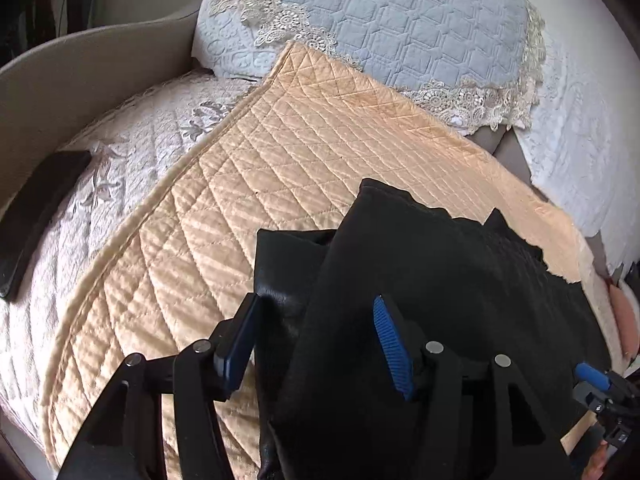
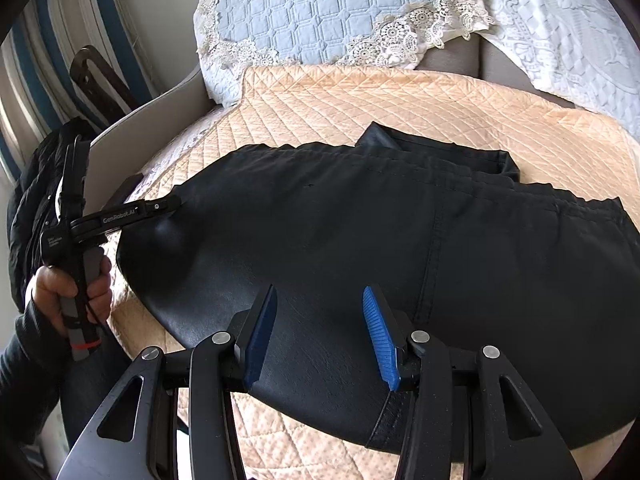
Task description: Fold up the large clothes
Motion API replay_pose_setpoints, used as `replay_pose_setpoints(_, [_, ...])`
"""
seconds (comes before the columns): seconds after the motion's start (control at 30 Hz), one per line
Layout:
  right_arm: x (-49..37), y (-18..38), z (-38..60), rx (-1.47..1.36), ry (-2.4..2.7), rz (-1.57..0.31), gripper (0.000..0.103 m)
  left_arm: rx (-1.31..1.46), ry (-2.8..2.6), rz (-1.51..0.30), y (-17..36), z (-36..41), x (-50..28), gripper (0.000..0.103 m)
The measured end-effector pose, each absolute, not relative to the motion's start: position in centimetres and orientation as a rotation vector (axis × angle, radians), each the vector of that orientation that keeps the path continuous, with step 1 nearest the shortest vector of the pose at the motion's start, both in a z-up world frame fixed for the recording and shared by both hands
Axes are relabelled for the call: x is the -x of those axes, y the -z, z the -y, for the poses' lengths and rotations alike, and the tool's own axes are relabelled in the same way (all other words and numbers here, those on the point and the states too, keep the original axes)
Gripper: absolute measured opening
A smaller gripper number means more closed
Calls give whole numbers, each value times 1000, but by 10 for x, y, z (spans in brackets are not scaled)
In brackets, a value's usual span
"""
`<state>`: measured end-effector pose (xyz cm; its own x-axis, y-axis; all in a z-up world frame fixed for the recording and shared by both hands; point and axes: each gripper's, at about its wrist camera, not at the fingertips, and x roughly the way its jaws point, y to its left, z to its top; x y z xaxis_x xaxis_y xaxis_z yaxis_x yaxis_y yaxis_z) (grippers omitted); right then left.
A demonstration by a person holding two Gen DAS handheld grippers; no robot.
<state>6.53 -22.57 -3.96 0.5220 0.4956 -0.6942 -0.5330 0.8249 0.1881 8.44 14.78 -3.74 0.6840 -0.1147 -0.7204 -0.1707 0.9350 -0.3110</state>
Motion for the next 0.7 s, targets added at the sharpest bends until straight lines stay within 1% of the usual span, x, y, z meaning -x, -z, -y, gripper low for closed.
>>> replay_pose_setpoints(0.2, [-66, 44, 228, 43, -616, -829, 46, 363, -65, -824, 39, -149, -67, 60])
replay_pose_setpoints(0.43, [-65, 42, 228, 31, -618, -823, 46, 421, -37, -844, 43, -158, -80, 61])
replay_pose_setpoints(0.57, [-62, 41, 228, 30, -627, -821, 46, 420, 29, -854, 41, -146, -72, 53])
replay_pose_setpoints(0.63, [-62, 42, 227, 32, -631, -824, 46, 380, 18, -848, 40, -142, -70, 46])
replay_pose_setpoints(0.67, [-62, 42, 227, 32, -632, -825, 46, 377, 10, -851, 42, -142, -70, 44])
replay_pose_setpoints(0.7, [-62, 42, 227, 32, -632, -825, 46, 381, 2, -854, 42, -143, -71, 39])
